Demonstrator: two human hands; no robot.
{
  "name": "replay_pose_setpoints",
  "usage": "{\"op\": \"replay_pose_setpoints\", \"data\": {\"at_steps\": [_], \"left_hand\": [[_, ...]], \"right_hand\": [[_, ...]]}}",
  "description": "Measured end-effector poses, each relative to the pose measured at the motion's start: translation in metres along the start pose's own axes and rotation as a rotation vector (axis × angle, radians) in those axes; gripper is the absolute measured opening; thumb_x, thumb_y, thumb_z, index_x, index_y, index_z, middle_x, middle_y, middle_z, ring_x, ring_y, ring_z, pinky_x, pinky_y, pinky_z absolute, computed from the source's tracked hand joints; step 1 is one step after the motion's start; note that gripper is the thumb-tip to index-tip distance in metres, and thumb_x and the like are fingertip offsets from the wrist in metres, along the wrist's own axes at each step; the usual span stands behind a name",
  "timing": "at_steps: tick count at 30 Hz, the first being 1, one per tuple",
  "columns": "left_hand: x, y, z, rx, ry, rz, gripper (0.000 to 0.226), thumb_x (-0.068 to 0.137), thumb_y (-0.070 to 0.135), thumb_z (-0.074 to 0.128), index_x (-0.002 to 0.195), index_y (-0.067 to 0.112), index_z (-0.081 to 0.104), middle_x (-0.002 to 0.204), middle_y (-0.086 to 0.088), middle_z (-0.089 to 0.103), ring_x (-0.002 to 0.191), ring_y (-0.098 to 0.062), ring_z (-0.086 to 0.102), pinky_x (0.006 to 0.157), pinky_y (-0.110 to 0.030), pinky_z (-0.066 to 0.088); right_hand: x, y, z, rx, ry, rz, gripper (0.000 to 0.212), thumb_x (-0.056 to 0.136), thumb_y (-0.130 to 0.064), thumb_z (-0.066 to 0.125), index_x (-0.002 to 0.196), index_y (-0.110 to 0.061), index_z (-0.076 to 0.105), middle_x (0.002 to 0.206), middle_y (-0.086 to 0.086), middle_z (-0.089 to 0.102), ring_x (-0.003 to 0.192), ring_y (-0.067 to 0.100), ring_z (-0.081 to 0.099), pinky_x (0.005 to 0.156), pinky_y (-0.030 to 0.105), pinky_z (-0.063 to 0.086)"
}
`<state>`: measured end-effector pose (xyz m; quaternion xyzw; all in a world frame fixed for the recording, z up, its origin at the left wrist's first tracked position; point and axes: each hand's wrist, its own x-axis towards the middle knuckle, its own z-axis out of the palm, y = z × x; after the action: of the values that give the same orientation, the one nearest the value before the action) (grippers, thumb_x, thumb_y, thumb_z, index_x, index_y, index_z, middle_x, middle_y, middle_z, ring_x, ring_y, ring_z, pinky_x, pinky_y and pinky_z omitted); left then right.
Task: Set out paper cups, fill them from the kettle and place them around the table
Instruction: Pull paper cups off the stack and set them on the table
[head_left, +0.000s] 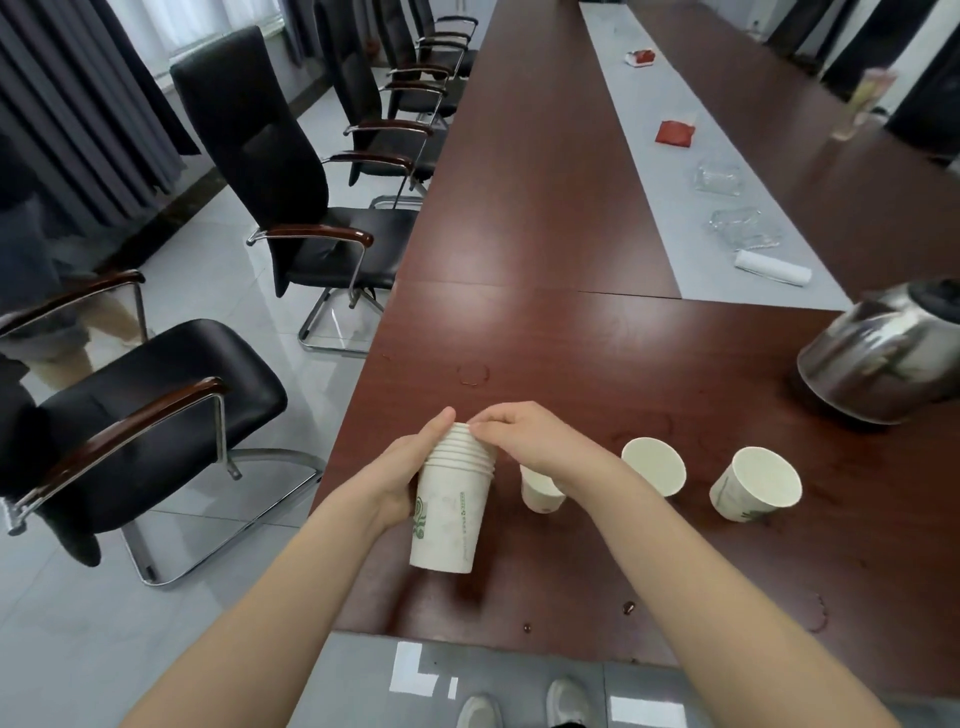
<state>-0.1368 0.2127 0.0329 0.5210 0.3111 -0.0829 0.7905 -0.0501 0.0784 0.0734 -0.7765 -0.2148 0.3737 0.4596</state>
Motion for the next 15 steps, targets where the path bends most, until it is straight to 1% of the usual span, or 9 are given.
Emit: {"op": "replay_pose_setpoints", "data": {"at_steps": [1, 2, 3, 4, 8, 10, 12, 13, 15], "left_hand": [[0.001, 0.001, 0.003, 0.003, -0.001, 0.001, 0.055, 0.078, 0.051, 0.059, 0.097, 0.001, 0.069, 0.092, -0.02, 0.072, 0.081, -0.029, 0.069, 0.08, -0.039, 0.056], [0.002, 0.002, 0.006, 0.003, 0.001, 0.002, 0.053, 0.083, 0.052, 0.055, 0.097, 0.002, 0.069, 0.088, -0.017, 0.073, 0.077, -0.026, 0.07, 0.073, -0.034, 0.057], [0.003, 0.001, 0.008, 0.009, -0.001, -0.001, 0.054, 0.086, 0.053, 0.051, 0.097, 0.003, 0.068, 0.087, -0.016, 0.073, 0.074, -0.024, 0.071, 0.068, -0.031, 0.057], [0.003, 0.002, 0.01, 0.012, -0.007, -0.009, 0.055, 0.087, 0.054, 0.049, 0.098, 0.004, 0.068, 0.087, -0.015, 0.073, 0.074, -0.023, 0.071, 0.066, -0.03, 0.057], [0.001, -0.001, 0.014, -0.019, -0.077, -0.05, 0.053, 0.08, 0.053, 0.054, 0.104, 0.007, 0.066, 0.09, -0.014, 0.073, 0.075, -0.023, 0.07, 0.068, -0.032, 0.057], [-0.002, -0.001, 0.016, -0.038, -0.106, -0.075, 0.048, 0.08, 0.049, 0.056, 0.103, 0.007, 0.065, 0.083, -0.012, 0.073, 0.069, -0.021, 0.07, 0.062, -0.029, 0.057], [-0.003, -0.001, 0.018, -0.048, -0.118, -0.094, 0.057, 0.076, 0.048, 0.058, 0.112, 0.004, 0.06, 0.08, -0.013, 0.072, 0.066, -0.022, 0.07, 0.057, -0.028, 0.056], [-0.002, -0.002, 0.019, -0.039, -0.108, -0.094, 0.057, 0.078, 0.047, 0.057, 0.116, 0.004, 0.057, 0.079, -0.013, 0.072, 0.065, -0.022, 0.07, 0.056, -0.028, 0.055], [-0.001, -0.002, 0.02, -0.022, -0.085, -0.083, 0.045, 0.089, 0.041, 0.052, 0.115, 0.005, 0.056, 0.075, -0.012, 0.072, 0.061, -0.021, 0.069, 0.054, -0.027, 0.055]], "right_hand": [[0.0, 0.0, -0.003, 0.05, -0.017, 0.002, 0.014, 0.091, -0.02, 0.056, 0.085, -0.022, 0.068, 0.081, -0.011, 0.062, 0.078, 0.005, 0.055, 0.077, 0.025, 0.047], [0.001, 0.002, -0.006, 0.076, -0.019, -0.001, 0.015, 0.09, -0.019, 0.058, 0.08, -0.021, 0.069, 0.079, -0.009, 0.063, 0.077, 0.007, 0.056, 0.085, 0.032, 0.051], [0.002, 0.005, -0.007, 0.103, -0.01, -0.002, 0.016, 0.089, -0.017, 0.06, 0.076, -0.021, 0.069, 0.076, -0.008, 0.064, 0.077, 0.009, 0.057, 0.092, 0.038, 0.05], [0.002, 0.006, -0.009, 0.131, 0.003, 0.002, 0.017, 0.088, -0.016, 0.061, 0.073, -0.021, 0.069, 0.073, -0.008, 0.064, 0.075, 0.01, 0.057, 0.095, 0.041, 0.048], [0.0, 0.01, -0.013, 0.168, 0.046, 0.025, 0.016, 0.083, -0.016, 0.065, 0.069, -0.021, 0.071, 0.076, 0.0, 0.064, 0.075, 0.015, 0.057, 0.086, 0.041, 0.051], [-0.002, 0.01, -0.016, 0.177, 0.035, 0.032, 0.014, 0.082, -0.016, 0.066, 0.07, -0.02, 0.071, 0.077, 0.001, 0.064, 0.076, 0.015, 0.059, 0.085, 0.038, 0.053], [-0.002, 0.011, -0.019, 0.182, 0.022, 0.05, 0.011, 0.08, -0.018, 0.068, 0.071, -0.019, 0.072, 0.077, 0.0, 0.065, 0.078, 0.015, 0.061, 0.084, 0.037, 0.053], [-0.001, 0.011, -0.02, 0.179, 0.024, 0.055, 0.011, 0.079, -0.019, 0.069, 0.069, -0.02, 0.073, 0.078, 0.0, 0.065, 0.08, 0.015, 0.061, 0.087, 0.039, 0.052], [0.0, 0.012, -0.02, 0.181, 0.049, 0.065, 0.011, 0.077, -0.019, 0.069, 0.067, -0.02, 0.072, 0.08, 0.001, 0.065, 0.081, 0.016, 0.06, 0.089, 0.041, 0.051]]}}
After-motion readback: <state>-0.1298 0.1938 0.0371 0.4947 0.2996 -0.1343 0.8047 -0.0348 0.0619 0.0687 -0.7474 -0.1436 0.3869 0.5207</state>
